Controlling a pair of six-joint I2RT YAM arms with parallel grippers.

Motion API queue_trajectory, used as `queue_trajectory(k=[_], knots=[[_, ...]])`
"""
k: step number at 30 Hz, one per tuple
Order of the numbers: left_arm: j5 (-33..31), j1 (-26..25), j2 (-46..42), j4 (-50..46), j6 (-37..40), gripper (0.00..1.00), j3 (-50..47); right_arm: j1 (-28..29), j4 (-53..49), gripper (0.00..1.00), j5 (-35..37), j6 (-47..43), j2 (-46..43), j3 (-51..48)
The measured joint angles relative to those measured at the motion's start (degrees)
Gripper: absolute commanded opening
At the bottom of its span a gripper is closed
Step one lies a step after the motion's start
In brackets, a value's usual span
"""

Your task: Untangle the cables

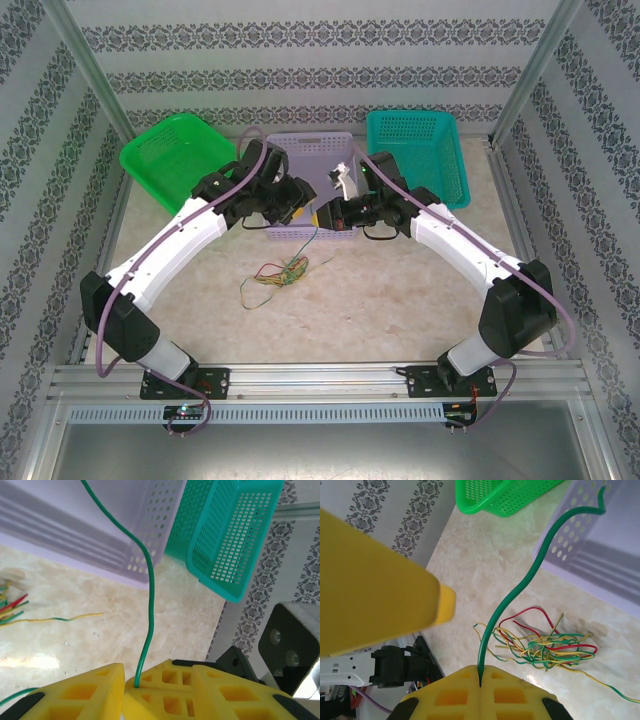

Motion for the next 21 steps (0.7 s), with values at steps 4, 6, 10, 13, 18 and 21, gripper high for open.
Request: queue_trajectory(k=[4, 6, 10, 13, 18, 21], knots=[[0.24, -0.85, 1.22, 0.00, -0.70, 0.34, -0.09, 0.00, 0.13, 0.00, -0.02, 0.02, -0.04, 0.07], [0.17, -0.85, 1.79, -0.02, -1.07, 0.31, -0.35, 0.02, 0.39, 0.00, -0.02, 0.02, -0.26, 0.07], [0.00, -0.85, 3.65, 0.09, -1.40, 0.17, -0.26, 0.39, 0.61, 0.00, -0.02, 0.07, -1.25, 0.07], [-0.04, -0.85, 4.33, 1.49, -1.92, 0.00, -0.26, 0.39, 0.52, 0.00, 0.00, 0.24, -1.64, 0.04], [-1.09, -0.68, 4.26, 1.64, -1.01, 0.00, 0.11, 0.37, 0.85, 0.23, 0.48, 0.37, -1.79, 0.04], [-1.60, 1.11, 4.26, -0.09, 1.33, 0.00, 1.90, 0.35, 0.48, 0.51, 1.44, 0.28, -2.49, 0.04]])
